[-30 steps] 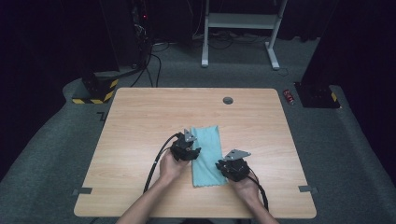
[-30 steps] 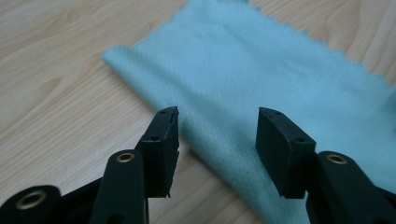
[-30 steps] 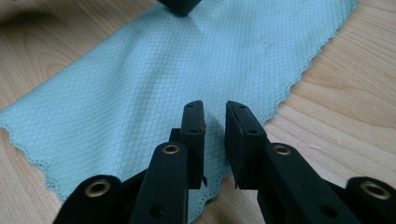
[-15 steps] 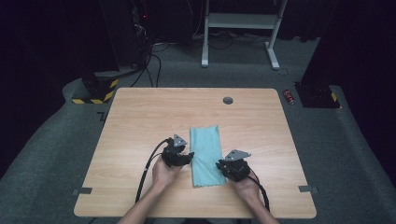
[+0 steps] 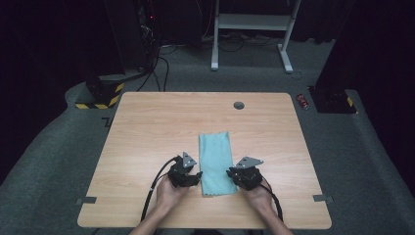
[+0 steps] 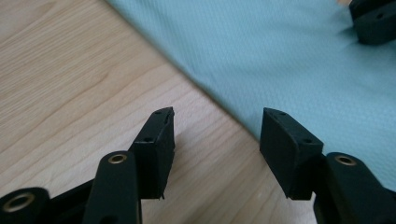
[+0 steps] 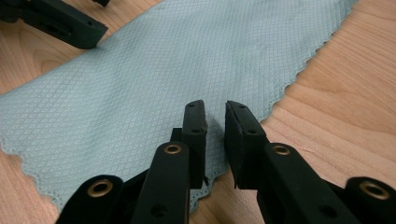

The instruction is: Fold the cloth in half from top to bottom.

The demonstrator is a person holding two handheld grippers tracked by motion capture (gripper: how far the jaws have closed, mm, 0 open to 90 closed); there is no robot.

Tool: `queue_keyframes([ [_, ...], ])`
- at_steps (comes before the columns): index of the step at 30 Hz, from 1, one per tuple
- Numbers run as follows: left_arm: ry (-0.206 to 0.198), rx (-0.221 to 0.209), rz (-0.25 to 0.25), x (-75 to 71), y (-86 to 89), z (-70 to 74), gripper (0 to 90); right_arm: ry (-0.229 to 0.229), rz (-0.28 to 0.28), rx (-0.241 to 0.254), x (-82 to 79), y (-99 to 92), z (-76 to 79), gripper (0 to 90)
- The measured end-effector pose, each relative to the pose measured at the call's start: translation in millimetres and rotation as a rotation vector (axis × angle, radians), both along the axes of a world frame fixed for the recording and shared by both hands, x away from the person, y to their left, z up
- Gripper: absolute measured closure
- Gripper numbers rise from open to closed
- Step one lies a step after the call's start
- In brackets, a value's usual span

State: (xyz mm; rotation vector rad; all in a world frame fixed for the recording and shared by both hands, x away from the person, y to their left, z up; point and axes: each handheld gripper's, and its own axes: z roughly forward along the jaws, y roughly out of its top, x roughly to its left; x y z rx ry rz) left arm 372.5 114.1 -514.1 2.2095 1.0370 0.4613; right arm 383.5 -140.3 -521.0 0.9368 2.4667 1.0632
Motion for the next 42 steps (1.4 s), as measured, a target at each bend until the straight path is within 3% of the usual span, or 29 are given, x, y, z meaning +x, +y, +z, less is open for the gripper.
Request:
queue_keyframes([
  [2,-0.001,-0.015,-0.002,-2.3,-0.7,0.4,44.1,0.003,-0.004,0.006,0.5,-0.2,-0.1,76.7],
  [4,0.003,-0.069,-0.024,-9.0,-5.9,3.0,42.7,0.012,-0.005,0.009,0.6,0.3,0.4,74.4],
  [8,-0.001,-0.082,-0.050,-14.4,-13.8,4.5,41.3,0.021,-0.006,0.005,0.3,1.3,1.8,72.3],
  [10,-0.010,-0.044,-0.057,-18.4,-18.1,1.8,40.8,0.023,-0.011,0.014,-0.2,-0.2,3.8,72.1],
  [13,0.003,-0.028,-0.053,-20.0,-17.3,-2.2,40.7,0.022,-0.011,0.005,0.4,-1.6,3.1,72.2],
  [14,0.002,-0.052,-0.044,-22.1,-12.4,-3.8,40.9,0.026,-0.013,0.001,0.7,-1.7,2.0,72.5],
  [25,0.011,-0.047,-0.020,-32.4,-0.4,-2.5,40.3,0.026,-0.013,0.002,2.2,-2.1,2.5,70.8],
  [30,-0.021,-0.090,-0.056,-42.3,-5.3,5.2,40.3,0.052,-0.008,0.043,-2.6,-4.9,8.8,66.2],
  [33,-0.022,-0.075,-0.078,-44.3,-11.8,3.7,40.3,0.045,-0.011,0.045,-7.9,-7.2,9.9,63.8],
  [38,-0.016,-0.026,-0.072,-44.7,-12.7,-2.3,40.1,0.060,-0.022,0.031,-15.3,-11.1,3.8,59.1],
  [42,0.001,-0.044,-0.068,-45.8,-7.6,-3.6,40.3,0.048,-0.018,0.027,-21.4,-10.8,0.9,58.3],
])
